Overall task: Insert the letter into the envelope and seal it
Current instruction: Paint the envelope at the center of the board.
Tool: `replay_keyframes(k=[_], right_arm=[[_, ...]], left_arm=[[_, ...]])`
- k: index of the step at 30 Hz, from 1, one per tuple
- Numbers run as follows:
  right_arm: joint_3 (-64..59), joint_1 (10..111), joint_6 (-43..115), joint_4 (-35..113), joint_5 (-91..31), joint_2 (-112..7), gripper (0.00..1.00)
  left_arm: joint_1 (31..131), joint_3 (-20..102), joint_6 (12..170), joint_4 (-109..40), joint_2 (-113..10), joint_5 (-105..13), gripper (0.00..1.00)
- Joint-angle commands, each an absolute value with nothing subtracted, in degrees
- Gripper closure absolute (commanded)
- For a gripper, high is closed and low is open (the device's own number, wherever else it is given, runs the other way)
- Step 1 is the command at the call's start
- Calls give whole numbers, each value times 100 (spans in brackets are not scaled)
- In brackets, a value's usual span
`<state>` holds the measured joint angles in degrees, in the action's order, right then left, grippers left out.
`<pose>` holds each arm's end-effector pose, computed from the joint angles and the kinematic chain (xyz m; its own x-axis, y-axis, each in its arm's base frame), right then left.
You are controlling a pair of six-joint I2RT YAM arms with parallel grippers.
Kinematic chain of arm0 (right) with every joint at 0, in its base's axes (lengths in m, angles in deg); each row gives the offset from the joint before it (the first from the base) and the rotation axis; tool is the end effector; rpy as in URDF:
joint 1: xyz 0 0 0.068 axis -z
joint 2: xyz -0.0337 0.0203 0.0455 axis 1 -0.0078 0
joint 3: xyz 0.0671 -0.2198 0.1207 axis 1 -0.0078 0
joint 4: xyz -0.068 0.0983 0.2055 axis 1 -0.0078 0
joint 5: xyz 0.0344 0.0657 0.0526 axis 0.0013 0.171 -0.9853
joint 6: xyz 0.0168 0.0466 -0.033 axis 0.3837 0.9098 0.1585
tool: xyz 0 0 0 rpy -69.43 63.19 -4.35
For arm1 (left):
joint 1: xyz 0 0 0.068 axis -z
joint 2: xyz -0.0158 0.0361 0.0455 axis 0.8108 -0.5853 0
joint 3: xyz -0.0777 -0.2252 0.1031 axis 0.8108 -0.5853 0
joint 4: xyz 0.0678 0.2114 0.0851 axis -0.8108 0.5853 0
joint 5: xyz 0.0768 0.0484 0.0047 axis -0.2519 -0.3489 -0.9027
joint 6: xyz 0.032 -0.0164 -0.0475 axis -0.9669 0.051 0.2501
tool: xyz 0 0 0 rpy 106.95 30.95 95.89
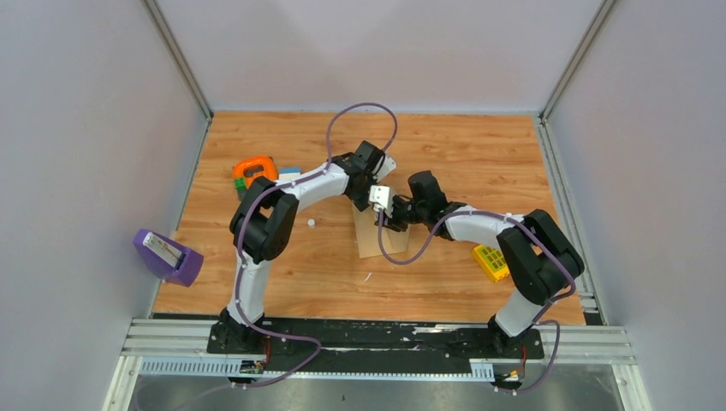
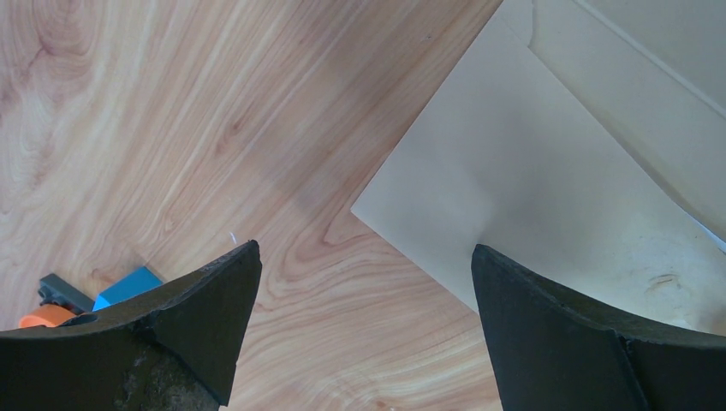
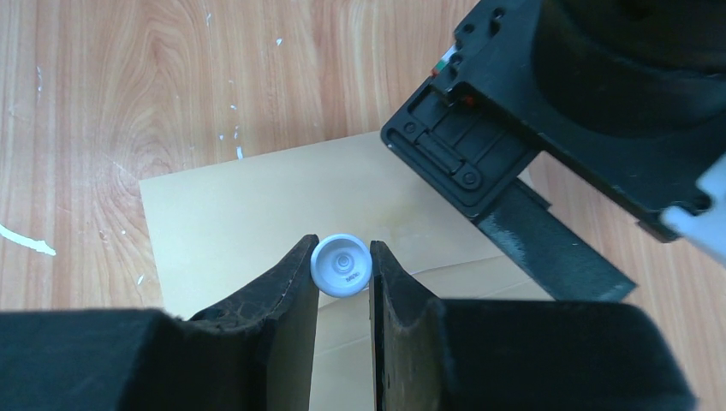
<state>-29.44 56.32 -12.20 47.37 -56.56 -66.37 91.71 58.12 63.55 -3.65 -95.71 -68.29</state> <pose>0.2569 0.1977 0.1761 0.1497 -0.5521 -0.8202 -0.9618 0.1111 -0.2503 0.3422 -0.2499 0.1686 -0.5247 0.7319 -0.4348 0.6603 0.6723 0.3347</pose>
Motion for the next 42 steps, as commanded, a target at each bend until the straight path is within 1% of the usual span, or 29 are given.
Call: replay_keyframes(k=[1, 6, 14, 21, 33, 36, 42], right_arm=[[-2796, 5572, -1282, 4923, -5529, -6741, 100], [-2774, 5570, -1227, 5035, -5291, -6827, 100], [-2654, 5564, -1046, 5020, -5291, -7068, 100], [-2564, 5549, -720, 5300, -4952, -7224, 100], [-2660, 5488, -903, 5635, -4437, -7205, 100], [-2574, 5483, -944, 5378, -4586, -7190, 100], [-2258, 5503, -1109, 4305, -5182, -7155, 100]], left_arm=[[9218, 6040, 6322, -239, -9702, -6768, 0], [9232, 6011, 6306, -224, -9758, -6744, 0], [9261, 5997, 6311, -212, -9745, -6685, 0], [9329, 5926, 6257, -240, -9710, -6715, 0], [9408, 5909, 6205, -241, -9711, -6691, 0], [9411, 5901, 6200, -242, -9708, -6705, 0], [9410, 5871, 6191, -270, -9700, -6780, 0]])
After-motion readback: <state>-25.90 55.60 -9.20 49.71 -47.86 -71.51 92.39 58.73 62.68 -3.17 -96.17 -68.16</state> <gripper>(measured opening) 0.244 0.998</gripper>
